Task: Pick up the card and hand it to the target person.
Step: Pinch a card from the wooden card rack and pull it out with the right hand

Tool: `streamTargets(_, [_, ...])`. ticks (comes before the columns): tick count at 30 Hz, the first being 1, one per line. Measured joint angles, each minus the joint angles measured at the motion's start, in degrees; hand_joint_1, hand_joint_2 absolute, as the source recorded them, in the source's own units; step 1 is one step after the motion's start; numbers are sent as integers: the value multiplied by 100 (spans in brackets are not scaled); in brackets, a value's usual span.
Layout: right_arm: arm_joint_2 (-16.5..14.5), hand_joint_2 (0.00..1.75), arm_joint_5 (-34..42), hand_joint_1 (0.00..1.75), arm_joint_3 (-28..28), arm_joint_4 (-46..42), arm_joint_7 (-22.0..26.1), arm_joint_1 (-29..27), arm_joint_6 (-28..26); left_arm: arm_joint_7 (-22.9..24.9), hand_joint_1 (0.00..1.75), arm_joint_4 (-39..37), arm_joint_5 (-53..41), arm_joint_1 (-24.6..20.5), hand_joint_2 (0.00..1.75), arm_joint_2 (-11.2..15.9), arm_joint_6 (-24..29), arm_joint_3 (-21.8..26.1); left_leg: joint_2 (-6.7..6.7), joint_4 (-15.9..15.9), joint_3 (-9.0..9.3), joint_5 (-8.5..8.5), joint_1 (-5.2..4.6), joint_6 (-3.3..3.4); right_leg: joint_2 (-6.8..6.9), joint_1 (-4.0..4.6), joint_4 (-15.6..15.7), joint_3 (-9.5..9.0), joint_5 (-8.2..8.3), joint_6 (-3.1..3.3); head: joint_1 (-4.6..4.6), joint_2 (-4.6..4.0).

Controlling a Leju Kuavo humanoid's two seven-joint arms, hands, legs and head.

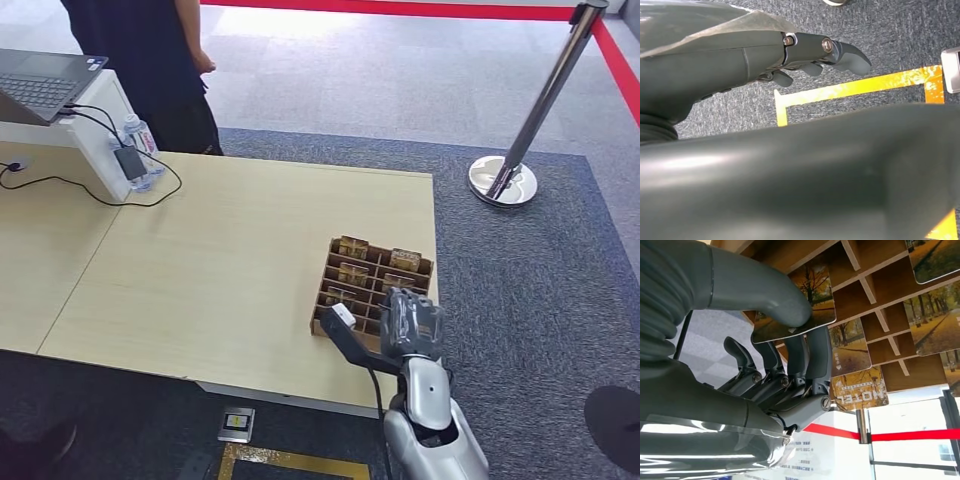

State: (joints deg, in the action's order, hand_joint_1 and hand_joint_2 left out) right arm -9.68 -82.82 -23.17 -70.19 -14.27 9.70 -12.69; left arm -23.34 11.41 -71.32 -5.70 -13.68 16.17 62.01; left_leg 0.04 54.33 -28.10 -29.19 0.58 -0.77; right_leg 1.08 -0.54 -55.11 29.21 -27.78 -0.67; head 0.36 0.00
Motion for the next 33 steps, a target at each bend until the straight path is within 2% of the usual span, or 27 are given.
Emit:
streamTargets(11, [-2, 175, 70, 148, -24, -26, 151, 31, 16, 0, 0, 0, 18, 1, 0, 0, 17, 0, 0, 0, -2, 0, 0, 0, 0, 0, 0, 1, 0, 0, 0, 0])
streamTargets(24, [21, 175, 906, 149, -43, -581, 784, 176, 408, -16, 0, 0, 72, 9, 0, -4, 107, 2, 0, 0, -1, 0, 0, 0, 0, 0, 0, 2, 0, 0, -1, 0])
streamTargets(33, [148, 175, 1468, 146, -241, -1064, 1180, 362, 559, -67, 0, 0, 102, 13, 0, -7, 142, 2, 0, 0, -1, 0, 0, 0, 0, 0, 0, 1, 0, 0, 0, 0])
